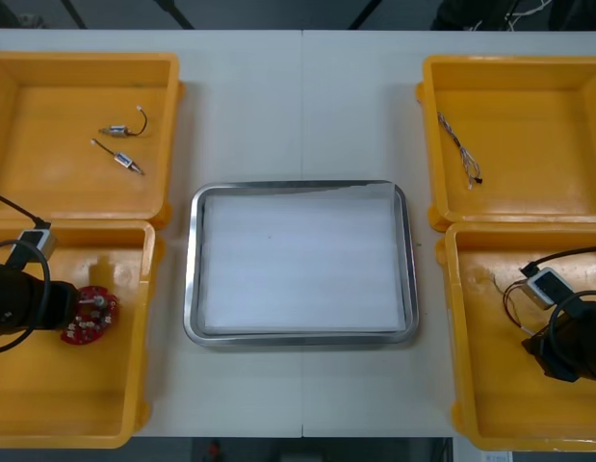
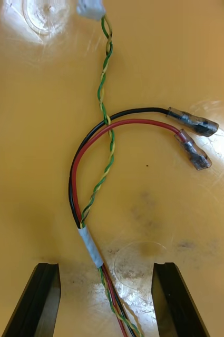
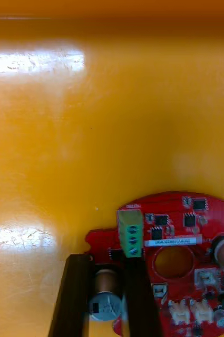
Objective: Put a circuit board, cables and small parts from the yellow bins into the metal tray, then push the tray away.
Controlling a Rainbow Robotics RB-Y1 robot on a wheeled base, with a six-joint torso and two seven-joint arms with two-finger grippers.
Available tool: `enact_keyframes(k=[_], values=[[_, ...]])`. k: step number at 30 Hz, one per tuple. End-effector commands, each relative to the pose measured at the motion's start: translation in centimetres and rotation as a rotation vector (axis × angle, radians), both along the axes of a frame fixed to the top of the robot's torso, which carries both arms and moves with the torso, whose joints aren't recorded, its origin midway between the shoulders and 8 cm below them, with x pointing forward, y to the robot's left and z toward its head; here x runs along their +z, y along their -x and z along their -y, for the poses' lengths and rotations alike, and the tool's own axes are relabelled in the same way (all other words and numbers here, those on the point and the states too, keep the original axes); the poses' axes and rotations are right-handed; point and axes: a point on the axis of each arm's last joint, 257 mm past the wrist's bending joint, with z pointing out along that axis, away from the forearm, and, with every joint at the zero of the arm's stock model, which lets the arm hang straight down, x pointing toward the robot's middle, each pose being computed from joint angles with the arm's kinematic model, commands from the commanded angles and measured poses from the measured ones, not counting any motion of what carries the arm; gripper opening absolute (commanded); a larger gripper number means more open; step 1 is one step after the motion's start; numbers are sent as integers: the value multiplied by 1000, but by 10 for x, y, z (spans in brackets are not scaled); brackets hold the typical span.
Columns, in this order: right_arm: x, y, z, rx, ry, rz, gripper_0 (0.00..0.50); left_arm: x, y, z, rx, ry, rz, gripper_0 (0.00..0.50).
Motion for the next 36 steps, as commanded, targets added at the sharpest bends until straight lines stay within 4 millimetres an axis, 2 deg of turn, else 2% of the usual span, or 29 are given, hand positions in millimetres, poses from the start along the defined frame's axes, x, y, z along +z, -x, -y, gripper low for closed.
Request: enact_keyframes(k=[1, 8, 12, 13, 14, 15, 16, 17, 24, 28, 31, 36], values=[[-13, 7, 9, 28, 37, -14, 500, -11, 11, 4, 15, 9, -18, 0], [-17, 11, 11, 25, 37, -33, 500, 1, 7, 1, 21, -2, -3, 0], [-19, 13, 10, 23, 35, -42, 500, 23, 9, -9, 30, -32, -15, 0], [-19, 13, 10, 23, 35, -42, 500, 23, 9, -9, 30, -32, -15, 0], [-20, 14, 9, 24, 30, -45, 474, 33, 8, -13, 39, -40, -16, 0], [-20, 14, 8, 23, 28, -45, 269, 40, 8, -16, 43, -47, -17, 0], [-20, 14, 8, 23, 28, -45, 269, 40, 8, -16, 43, -47, -17, 0], [-20, 14, 8, 18, 22, -46, 0, 51, 6, -16, 51, -36, -20, 0], [-18, 12, 7, 13, 12, -42, 0, 93, -1, -14, 51, -44, -23, 0], [-7, 7, 8, 16, 14, -16, 0, 112, -4, -7, 67, -48, -24, 0], [5, 4, 10, 14, 18, 0, 0, 126, -5, 1, 75, -45, -26, 0], [40, 9, 12, 14, 49, -1, 0, 146, -6, 25, 69, -10, -39, 0]])
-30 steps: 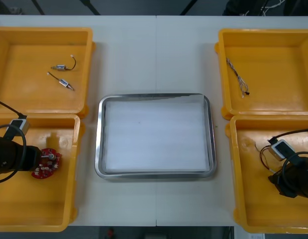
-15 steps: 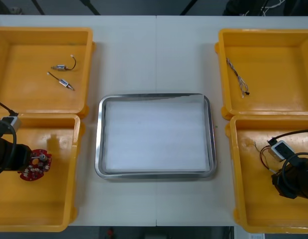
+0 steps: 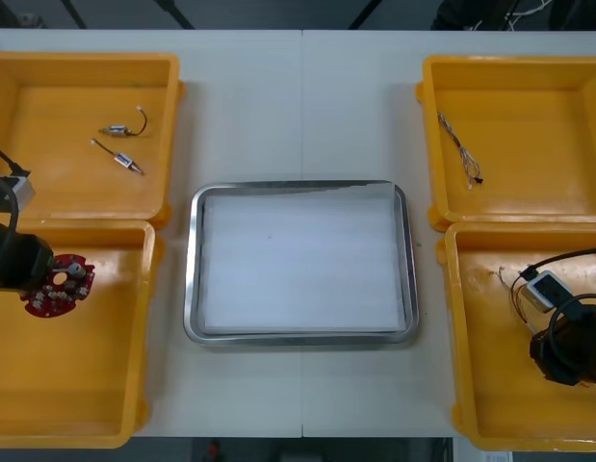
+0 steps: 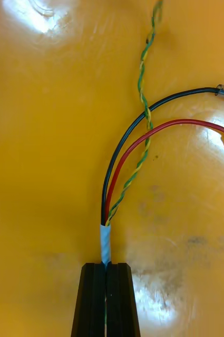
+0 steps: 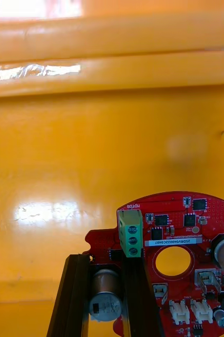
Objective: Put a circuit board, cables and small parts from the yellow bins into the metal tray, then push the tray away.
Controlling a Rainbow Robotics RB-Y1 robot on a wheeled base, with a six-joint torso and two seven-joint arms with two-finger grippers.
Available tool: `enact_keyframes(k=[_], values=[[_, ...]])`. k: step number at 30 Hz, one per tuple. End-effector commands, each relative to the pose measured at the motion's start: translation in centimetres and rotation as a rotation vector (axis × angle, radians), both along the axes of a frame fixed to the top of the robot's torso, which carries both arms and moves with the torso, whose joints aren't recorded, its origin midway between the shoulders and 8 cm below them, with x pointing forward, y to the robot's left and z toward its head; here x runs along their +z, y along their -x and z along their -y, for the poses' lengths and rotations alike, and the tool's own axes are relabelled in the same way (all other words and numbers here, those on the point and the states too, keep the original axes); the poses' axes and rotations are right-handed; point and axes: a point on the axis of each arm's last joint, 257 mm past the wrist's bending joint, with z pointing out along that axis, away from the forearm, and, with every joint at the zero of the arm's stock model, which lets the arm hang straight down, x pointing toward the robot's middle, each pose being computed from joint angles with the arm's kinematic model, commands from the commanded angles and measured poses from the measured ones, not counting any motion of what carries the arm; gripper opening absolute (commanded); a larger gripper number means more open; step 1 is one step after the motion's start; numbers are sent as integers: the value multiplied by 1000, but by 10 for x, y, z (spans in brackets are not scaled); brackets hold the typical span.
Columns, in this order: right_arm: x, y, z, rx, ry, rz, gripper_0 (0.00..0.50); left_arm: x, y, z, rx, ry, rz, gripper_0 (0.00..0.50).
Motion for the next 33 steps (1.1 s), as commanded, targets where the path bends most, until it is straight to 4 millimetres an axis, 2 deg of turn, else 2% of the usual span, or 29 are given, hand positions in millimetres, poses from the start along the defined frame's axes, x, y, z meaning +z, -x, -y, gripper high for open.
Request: enact_keyframes(k=[1, 2, 3, 4, 5, 7, 11, 20, 27, 33], values=[[50, 4, 12, 14, 59, 32, 0, 48, -14, 18, 84, 23, 65, 0], [50, 4, 12, 14, 59, 32, 0, 48, -14, 18, 84, 23, 65, 0], [62, 8, 13, 12, 70, 27, 0, 49, -14, 28, 77, 14, 57, 0], [62, 8, 13, 12, 70, 27, 0, 49, -14, 28, 77, 14, 57, 0], [75, 14, 13, 7, 62, 17, 0, 49, -15, 40, 70, 6, 56, 0], [90, 18, 12, 4, 51, 12, 0, 50, -16, 53, 66, 7, 57, 0], [114, 26, 12, 6, 46, 5, 0, 50, -18, 76, 48, 5, 59, 0], [154, 45, 9, 19, 125, -10, 0, 41, -25, 140, 35, 39, 68, 0], [189, 29, -10, 64, 157, 110, 0, 24, -29, 179, 44, 59, 92, 0], [205, 22, -17, 105, 169, 137, 0, 8, -31, 202, 29, 76, 83, 0]])
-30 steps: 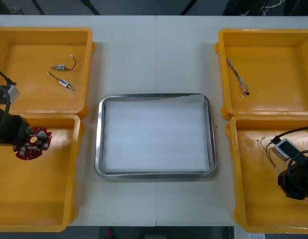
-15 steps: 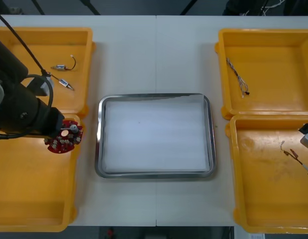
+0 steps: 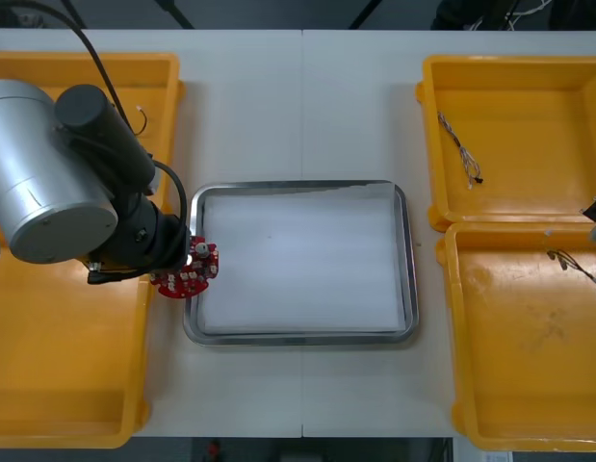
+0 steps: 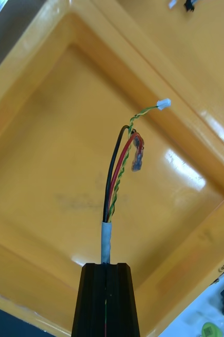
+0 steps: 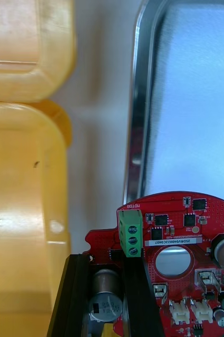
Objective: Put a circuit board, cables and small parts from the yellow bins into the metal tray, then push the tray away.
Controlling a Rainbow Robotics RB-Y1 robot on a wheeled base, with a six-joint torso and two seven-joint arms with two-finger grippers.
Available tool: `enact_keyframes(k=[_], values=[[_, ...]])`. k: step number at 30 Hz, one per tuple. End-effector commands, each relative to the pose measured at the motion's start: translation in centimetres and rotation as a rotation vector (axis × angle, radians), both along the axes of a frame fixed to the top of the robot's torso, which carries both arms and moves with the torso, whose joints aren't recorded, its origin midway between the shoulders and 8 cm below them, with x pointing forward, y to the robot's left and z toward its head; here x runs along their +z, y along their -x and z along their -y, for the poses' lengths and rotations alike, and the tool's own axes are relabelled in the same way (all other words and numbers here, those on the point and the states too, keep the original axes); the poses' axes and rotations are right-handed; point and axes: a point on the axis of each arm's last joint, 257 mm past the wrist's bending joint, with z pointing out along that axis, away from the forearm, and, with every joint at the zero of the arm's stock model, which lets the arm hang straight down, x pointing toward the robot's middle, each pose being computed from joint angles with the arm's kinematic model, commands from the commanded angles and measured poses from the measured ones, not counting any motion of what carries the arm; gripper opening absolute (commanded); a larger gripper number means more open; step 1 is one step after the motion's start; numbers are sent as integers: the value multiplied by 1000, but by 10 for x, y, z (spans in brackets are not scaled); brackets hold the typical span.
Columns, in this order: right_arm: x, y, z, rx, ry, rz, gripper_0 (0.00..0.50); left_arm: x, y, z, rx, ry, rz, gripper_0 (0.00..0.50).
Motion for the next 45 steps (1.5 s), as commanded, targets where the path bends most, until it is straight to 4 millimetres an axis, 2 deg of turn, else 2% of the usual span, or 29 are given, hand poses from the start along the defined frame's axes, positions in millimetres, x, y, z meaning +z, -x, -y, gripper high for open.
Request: enact_keyframes(k=[1, 12, 18, 24, 25, 26, 27, 28, 29, 38, 45], values=[[30, -8, 4, 16, 49, 58, 0, 2, -11, 37, -57, 32, 40, 0], [46, -19, 0, 76, 42, 27, 0, -36, -27, 70, -87, 41, 25, 0], [52, -23, -4, 109, 46, 26, 0, -57, -29, 69, -101, 6, 34, 0], [51, -21, -11, 128, 31, 17, 0, -60, -26, 68, -99, 5, 21, 3], [51, -21, -11, 126, 31, 17, 0, -60, -26, 68, -96, 6, 21, 48], [51, -21, -11, 126, 31, 17, 0, -61, -26, 68, -95, 9, 22, 169], [51, -21, -11, 126, 29, 16, 0, -60, -26, 69, -89, 13, 23, 328], [51, -21, -11, 125, 28, 16, 0, -60, -26, 69, -88, 15, 24, 461], [50, -20, -11, 123, 27, 15, 0, -59, -27, 70, -88, 20, 28, 500], [50, -20, -11, 112, 20, 16, 0, -55, -27, 77, -75, 49, 42, 500], [50, -20, -11, 109, 14, 12, 0, -36, -22, 77, -57, 62, 46, 500]])
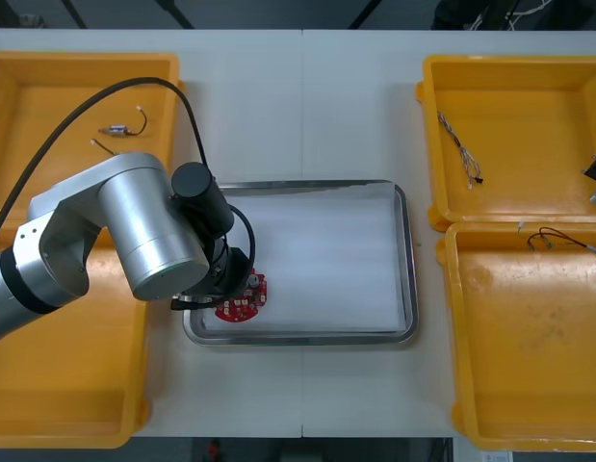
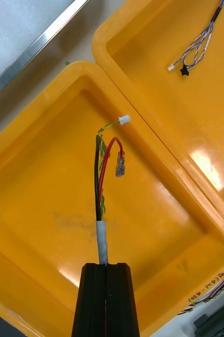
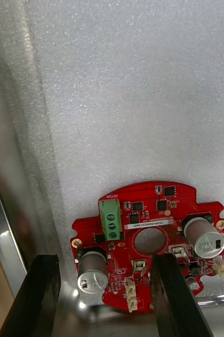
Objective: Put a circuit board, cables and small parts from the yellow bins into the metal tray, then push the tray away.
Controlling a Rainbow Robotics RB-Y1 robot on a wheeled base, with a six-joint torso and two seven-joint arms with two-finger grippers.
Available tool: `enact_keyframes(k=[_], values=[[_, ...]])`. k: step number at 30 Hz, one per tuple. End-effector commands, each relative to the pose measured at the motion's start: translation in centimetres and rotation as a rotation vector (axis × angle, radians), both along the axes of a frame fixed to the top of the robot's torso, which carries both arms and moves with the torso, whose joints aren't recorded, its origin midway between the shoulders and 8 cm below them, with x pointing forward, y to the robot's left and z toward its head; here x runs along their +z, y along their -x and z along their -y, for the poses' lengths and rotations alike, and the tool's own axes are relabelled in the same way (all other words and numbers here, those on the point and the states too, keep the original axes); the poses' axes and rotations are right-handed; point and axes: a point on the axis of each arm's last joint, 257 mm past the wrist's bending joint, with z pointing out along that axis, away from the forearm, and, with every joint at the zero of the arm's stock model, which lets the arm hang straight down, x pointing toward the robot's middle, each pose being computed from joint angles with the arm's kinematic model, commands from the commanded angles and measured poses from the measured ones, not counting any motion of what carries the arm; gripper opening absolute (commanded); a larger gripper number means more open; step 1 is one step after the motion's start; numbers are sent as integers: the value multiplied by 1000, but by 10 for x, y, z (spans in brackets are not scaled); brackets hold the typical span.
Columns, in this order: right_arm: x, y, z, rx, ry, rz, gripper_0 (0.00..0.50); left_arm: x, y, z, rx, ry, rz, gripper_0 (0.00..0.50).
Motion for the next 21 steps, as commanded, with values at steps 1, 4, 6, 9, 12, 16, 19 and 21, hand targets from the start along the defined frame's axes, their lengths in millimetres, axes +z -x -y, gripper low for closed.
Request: enact_keyframes(k=[1, 4, 6, 9, 12, 16, 19, 21], values=[[11, -2, 5, -24, 17, 16, 0, 39, -5, 15, 55, 63, 48, 500], [11, -2, 4, -22, 15, 15, 0, 54, -3, 11, 65, 63, 57, 500], [11, -2, 4, -22, 15, 15, 0, 64, -3, 7, 75, 63, 64, 500], [11, -1, 4, -21, 14, 14, 0, 82, -7, -1, 98, 62, 83, 500], [11, -2, 4, -23, 14, 15, 0, 99, -13, -14, 133, 73, 83, 500], [11, -2, 4, -23, 14, 15, 0, 121, -21, -36, 189, 83, 76, 500], [11, -1, 4, -22, 12, 13, 0, 138, -27, -57, 242, 80, 68, 500], [11, -1, 4, -25, 10, 13, 0, 150, -33, -73, 284, 72, 70, 500]])
